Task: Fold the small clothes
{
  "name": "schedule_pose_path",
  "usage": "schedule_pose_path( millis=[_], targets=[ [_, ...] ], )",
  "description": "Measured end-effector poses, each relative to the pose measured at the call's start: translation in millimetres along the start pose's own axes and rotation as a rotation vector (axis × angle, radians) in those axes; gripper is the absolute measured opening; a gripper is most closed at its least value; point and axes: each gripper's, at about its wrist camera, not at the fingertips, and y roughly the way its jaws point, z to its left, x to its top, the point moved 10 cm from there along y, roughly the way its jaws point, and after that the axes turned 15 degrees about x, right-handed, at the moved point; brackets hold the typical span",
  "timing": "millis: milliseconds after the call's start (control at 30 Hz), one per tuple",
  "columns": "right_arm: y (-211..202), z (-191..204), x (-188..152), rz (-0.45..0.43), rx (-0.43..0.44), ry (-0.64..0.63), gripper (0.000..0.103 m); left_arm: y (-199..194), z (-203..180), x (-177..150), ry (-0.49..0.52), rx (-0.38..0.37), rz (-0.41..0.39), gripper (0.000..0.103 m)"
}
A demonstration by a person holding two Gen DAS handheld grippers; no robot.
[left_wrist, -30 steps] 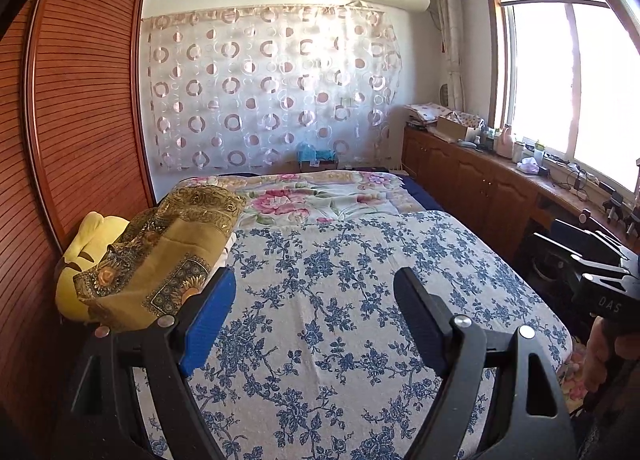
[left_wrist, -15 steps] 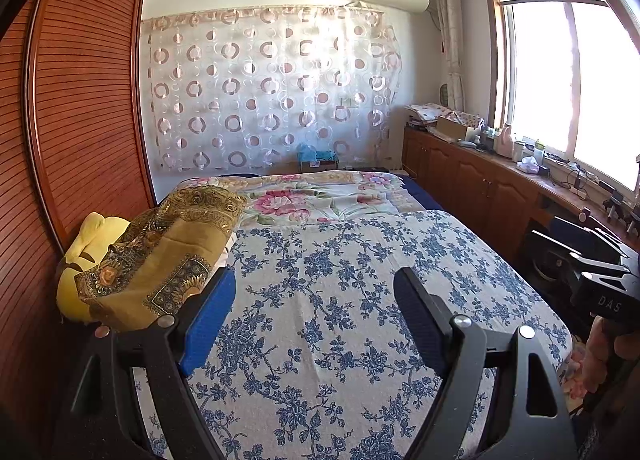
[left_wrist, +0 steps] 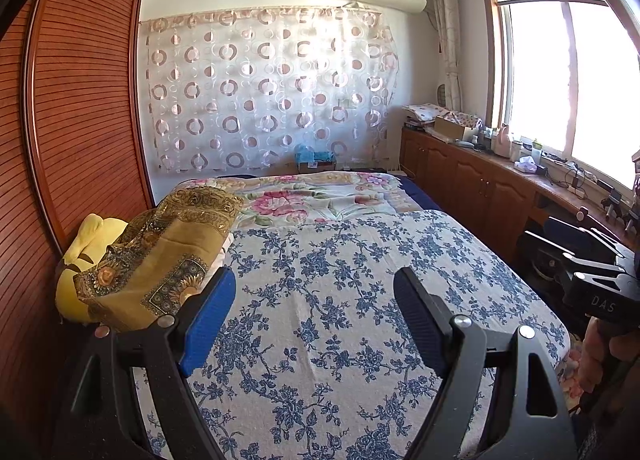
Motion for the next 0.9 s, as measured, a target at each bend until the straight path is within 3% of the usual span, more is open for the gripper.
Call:
schedule_pose_path(
  millis=[900],
  targets=[
    [-2.1,-4.9,-2.3,-0.003,-0.002,0.003,0.081,0.2,-0.7,-0.8,-0.001,0.002,-0.002,0.082]
  ],
)
